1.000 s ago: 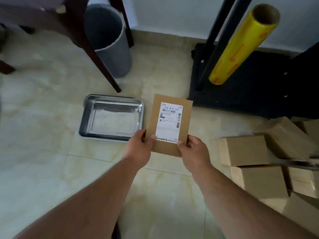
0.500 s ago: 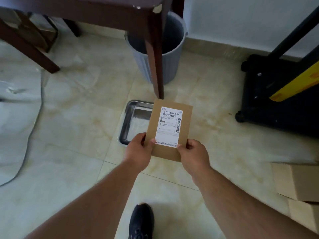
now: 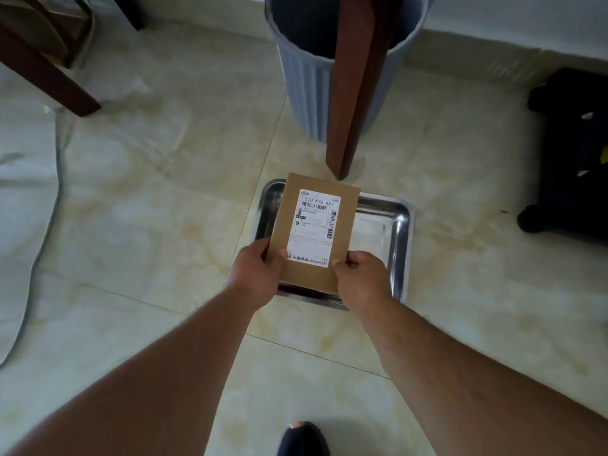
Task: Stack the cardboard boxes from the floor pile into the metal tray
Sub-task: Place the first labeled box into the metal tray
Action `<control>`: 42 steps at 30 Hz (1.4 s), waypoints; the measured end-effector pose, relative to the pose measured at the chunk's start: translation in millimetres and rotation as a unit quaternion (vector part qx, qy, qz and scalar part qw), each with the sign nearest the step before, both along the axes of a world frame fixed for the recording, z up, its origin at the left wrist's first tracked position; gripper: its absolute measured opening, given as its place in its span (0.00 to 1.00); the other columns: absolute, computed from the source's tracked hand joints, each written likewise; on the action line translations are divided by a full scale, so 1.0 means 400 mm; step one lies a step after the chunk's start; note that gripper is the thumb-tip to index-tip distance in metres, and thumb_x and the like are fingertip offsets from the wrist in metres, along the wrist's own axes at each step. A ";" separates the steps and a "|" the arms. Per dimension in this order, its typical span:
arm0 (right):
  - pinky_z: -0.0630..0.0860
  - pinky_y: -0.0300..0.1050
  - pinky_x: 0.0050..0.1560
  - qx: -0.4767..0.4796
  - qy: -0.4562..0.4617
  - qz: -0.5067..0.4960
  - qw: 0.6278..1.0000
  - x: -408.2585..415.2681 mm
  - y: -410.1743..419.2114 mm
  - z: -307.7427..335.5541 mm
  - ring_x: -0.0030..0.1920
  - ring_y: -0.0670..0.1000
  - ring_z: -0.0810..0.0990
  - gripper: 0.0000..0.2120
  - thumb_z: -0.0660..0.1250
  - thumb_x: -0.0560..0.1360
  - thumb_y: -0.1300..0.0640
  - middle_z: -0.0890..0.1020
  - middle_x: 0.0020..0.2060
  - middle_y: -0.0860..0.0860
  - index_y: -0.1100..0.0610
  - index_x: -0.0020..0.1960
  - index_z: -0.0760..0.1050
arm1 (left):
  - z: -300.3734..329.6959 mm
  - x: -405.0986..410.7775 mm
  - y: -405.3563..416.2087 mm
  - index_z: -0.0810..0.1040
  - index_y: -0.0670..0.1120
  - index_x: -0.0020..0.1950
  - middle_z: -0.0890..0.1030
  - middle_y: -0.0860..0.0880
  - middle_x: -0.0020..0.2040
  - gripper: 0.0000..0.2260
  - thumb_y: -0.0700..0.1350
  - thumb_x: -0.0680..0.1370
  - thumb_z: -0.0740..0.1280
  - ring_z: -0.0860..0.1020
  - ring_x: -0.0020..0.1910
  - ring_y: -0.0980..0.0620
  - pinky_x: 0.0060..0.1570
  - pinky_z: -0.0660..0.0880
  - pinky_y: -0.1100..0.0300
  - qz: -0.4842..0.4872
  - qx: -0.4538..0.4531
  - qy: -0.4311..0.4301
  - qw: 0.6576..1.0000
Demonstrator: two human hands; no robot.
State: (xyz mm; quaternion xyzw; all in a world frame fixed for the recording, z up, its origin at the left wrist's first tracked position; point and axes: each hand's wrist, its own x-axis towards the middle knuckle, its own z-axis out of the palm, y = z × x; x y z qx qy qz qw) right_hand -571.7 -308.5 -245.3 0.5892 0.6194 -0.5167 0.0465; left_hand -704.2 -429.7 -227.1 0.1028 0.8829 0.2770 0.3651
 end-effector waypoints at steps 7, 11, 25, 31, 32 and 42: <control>0.81 0.50 0.53 0.008 -0.025 0.025 0.999 -0.063 -0.014 -0.077 0.48 0.53 0.83 0.10 0.65 0.80 0.53 0.86 0.49 0.49 0.54 0.55 0.83 | -0.082 -0.061 -0.015 0.79 0.48 0.70 0.80 0.53 0.52 0.16 0.50 0.84 0.66 0.79 0.52 0.46 0.50 0.74 0.57 0.015 -0.012 -0.012 1.000; 0.80 0.48 0.53 0.008 -0.032 0.038 0.999 -0.077 -0.025 -0.092 0.50 0.53 0.83 0.10 0.65 0.81 0.53 0.86 0.50 0.49 0.53 0.57 0.83 | -0.102 -0.073 -0.027 0.79 0.46 0.70 0.80 0.52 0.53 0.16 0.50 0.84 0.66 0.78 0.51 0.46 0.49 0.72 0.58 0.015 -0.020 -0.010 1.000; 0.82 0.52 0.54 -0.007 -0.030 0.035 0.999 -0.088 -0.051 -0.116 0.51 0.54 0.83 0.09 0.66 0.80 0.53 0.86 0.52 0.49 0.53 0.58 0.81 | -0.126 -0.077 -0.052 0.76 0.46 0.72 0.82 0.48 0.64 0.18 0.50 0.84 0.67 0.77 0.53 0.48 0.52 0.71 0.58 0.016 -0.031 -0.008 0.999; 0.82 0.57 0.53 -0.006 -0.030 0.035 0.999 -0.092 -0.053 -0.118 0.51 0.54 0.83 0.10 0.66 0.80 0.52 0.86 0.52 0.48 0.52 0.58 0.81 | -0.134 -0.078 -0.052 0.76 0.46 0.72 0.82 0.48 0.64 0.18 0.50 0.83 0.67 0.78 0.55 0.47 0.54 0.72 0.57 0.022 -0.026 -0.016 0.999; 0.82 0.56 0.54 -0.006 -0.030 0.036 0.999 -0.093 -0.053 -0.118 0.51 0.54 0.83 0.10 0.66 0.80 0.52 0.86 0.52 0.48 0.52 0.59 0.81 | -0.135 -0.078 -0.052 0.76 0.46 0.72 0.83 0.48 0.64 0.18 0.50 0.83 0.67 0.79 0.56 0.47 0.54 0.73 0.57 0.026 -0.024 -0.018 0.999; 0.81 0.52 0.56 -0.006 -0.033 0.051 0.998 -0.095 -0.048 -0.115 0.52 0.53 0.82 0.11 0.65 0.82 0.52 0.85 0.53 0.48 0.53 0.59 0.81 | -0.124 -0.078 -0.049 0.77 0.47 0.72 0.83 0.49 0.63 0.17 0.49 0.83 0.67 0.80 0.57 0.46 0.54 0.73 0.57 0.035 -0.028 -0.029 0.999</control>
